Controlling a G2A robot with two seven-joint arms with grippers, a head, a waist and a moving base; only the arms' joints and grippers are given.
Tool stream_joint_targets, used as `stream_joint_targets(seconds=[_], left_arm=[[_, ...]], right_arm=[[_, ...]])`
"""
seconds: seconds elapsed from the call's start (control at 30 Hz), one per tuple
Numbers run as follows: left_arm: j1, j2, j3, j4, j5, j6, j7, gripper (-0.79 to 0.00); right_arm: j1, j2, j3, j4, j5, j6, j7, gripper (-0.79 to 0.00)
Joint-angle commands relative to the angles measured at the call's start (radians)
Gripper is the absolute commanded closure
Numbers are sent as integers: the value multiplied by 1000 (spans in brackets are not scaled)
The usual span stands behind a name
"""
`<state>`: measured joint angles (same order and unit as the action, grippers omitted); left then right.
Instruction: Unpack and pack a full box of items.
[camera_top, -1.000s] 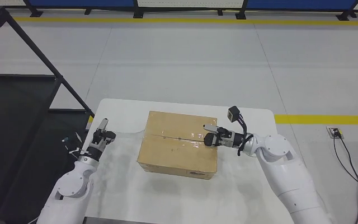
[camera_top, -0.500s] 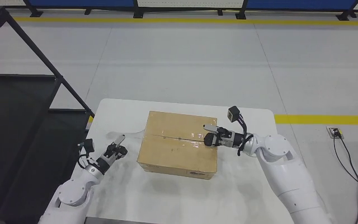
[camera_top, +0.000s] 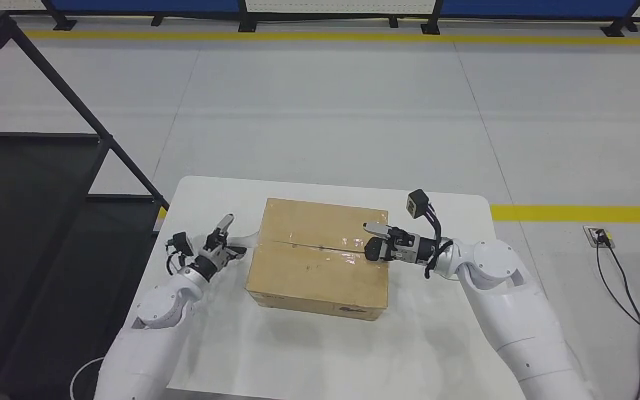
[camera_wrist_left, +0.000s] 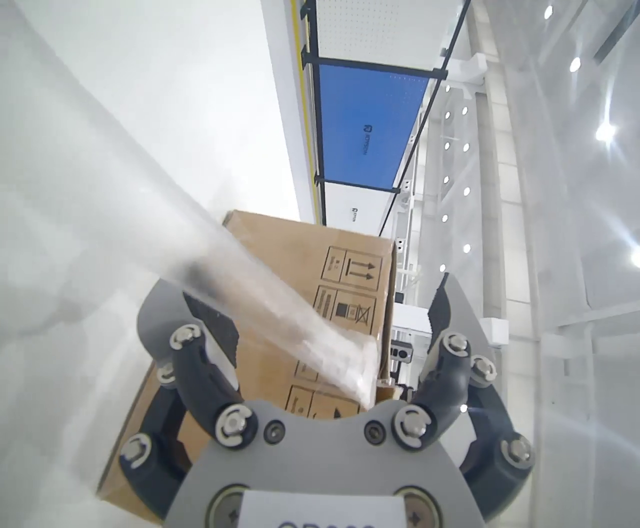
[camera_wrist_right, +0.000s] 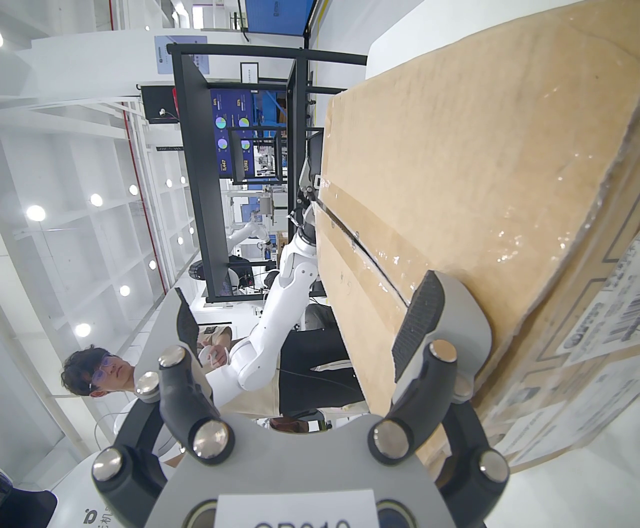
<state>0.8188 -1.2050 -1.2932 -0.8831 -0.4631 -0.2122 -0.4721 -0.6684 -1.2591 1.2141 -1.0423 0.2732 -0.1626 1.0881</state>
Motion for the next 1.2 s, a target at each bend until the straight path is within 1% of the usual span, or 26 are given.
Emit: stream_joint_targets(seconds=[0.0, 0.1, 0.2, 0.3, 0.4, 0.67, 0.8, 1.03, 1.17], left_arm=[[-22, -8, 6, 31, -27, -32, 1, -785], [-28, -10, -4, 42, -33, -99, 16, -785], [-16, -6, -28, 21, -27, -148, 34, -785], [10, 2, -55, -41, 6, -186, 53, -785], [56, 12, -79, -132, 71, -213, 90, -785], [193, 26, -129, -405, 217, -194, 196, -785], [242, 29, -136, -517, 286, -171, 235, -785], [282, 28, -129, -648, 354, -139, 238, -785], [292, 27, -115, -697, 402, -124, 242, -785]], right_arm=[[0, 0, 0, 0, 0, 0, 0, -785], [0, 0, 0, 0, 0, 0, 0, -785], [0, 0, 0, 0, 0, 0, 0, -785], [0, 0, 0, 0, 0, 0, 0, -785], [0, 0, 0, 0, 0, 0, 0, -785], [0, 0, 0, 0, 0, 0, 0, -785], [0, 0, 0, 0, 0, 0, 0, -785], [0, 0, 0, 0, 0, 0, 0, -785], [0, 0, 0, 0, 0, 0, 0, -785]])
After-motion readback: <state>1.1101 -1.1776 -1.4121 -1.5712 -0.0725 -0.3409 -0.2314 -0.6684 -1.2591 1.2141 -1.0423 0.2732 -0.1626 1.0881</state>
